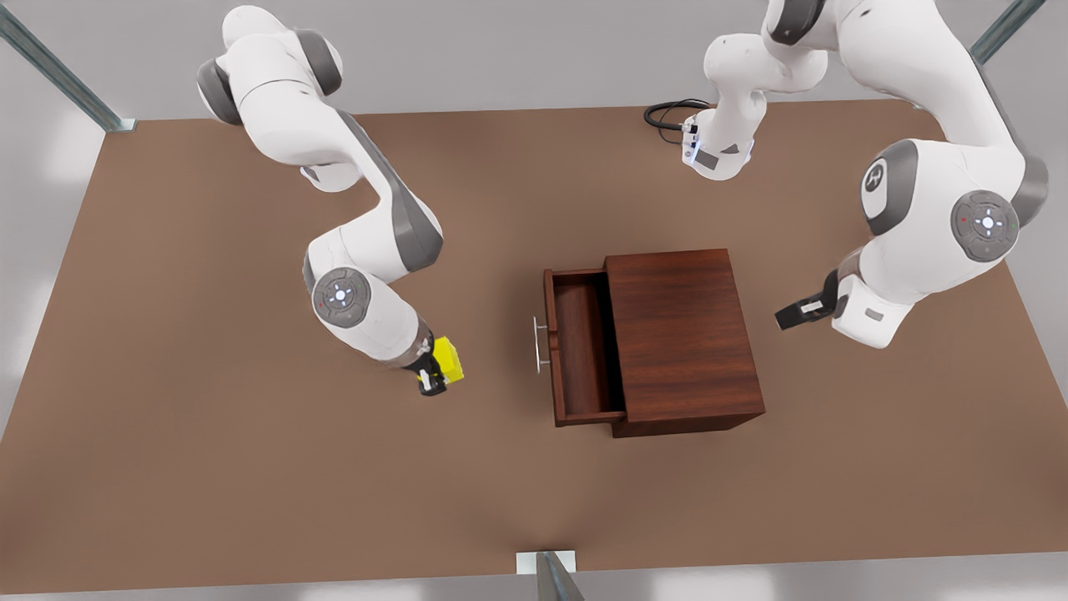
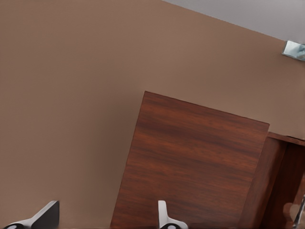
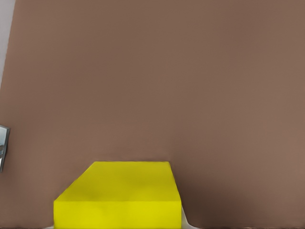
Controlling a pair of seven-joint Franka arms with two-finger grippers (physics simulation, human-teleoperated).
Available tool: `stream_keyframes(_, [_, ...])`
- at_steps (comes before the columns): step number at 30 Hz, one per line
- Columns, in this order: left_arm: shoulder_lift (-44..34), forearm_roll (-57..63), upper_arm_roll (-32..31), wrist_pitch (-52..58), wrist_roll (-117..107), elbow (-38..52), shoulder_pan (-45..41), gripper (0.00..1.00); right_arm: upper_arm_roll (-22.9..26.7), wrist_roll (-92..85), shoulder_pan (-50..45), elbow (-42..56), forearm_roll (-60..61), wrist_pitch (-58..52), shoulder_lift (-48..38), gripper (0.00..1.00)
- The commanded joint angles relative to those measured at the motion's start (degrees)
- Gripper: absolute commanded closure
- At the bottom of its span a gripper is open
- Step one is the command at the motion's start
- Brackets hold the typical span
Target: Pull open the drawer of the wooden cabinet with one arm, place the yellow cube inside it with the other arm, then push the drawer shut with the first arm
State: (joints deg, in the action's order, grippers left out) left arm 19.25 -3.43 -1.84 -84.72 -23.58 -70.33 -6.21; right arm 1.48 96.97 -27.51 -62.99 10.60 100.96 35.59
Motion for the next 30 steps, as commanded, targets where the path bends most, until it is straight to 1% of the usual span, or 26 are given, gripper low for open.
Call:
stream_keyframes(1, [0.09, 0.87, -3.35, 2.81, 25.69, 0.37, 2.61, 0.00, -0.25, 29.33, -1.58, 1.81, 1.09, -2.52, 1.50, 0.40])
stream_keyframes(3, [-0.27, 0.53, -3.00, 2.02, 25.95, -0.25, 3.31, 0.00, -2.27, 32.49, -1.58, 3.22, 1.18, -2.17, 2.55, 0.39])
stream_keyframes(5, [-0.27, 0.52, -2.99, 2.02, 27.54, -0.25, 4.28, 0.00, -2.62, 35.30, -3.33, 3.31, 1.18, 0.64, 2.82, 0.39])
stream_keyframes(8, [-0.27, 0.88, -3.17, 2.02, 27.54, -0.34, 4.28, 0.00, -3.59, 41.28, -5.36, 5.86, 1.88, 5.21, 5.54, 0.39])
stream_keyframes(15, [-0.79, 0.79, -2.91, 3.78, 27.54, -1.13, 5.07, 0.00, -3.50, 47.44, -11.16, 8.49, 2.59, 13.47, 10.29, 0.39])
stream_keyframes(20, [-3.61, 0.44, -2.64, 3.51, 27.36, -7.37, 5.16, 0.00, -3.50, 49.72, -13.71, 11.22, 2.67, 16.29, 13.63, 0.39])
stream_keyframes(24, [-3.52, 1.05, -2.55, 0.97, 27.36, -6.67, 5.68, 0.00, -3.24, 49.81, -14.94, 12.71, 2.67, 18.22, 16.26, 0.39])
stream_keyframes(30, [-3.52, 1.32, -2.82, 0.79, 27.19, -6.58, 5.60, 0.00, -3.24, 49.72, -15.47, 13.41, 2.59, 19.80, 17.76, 0.39])
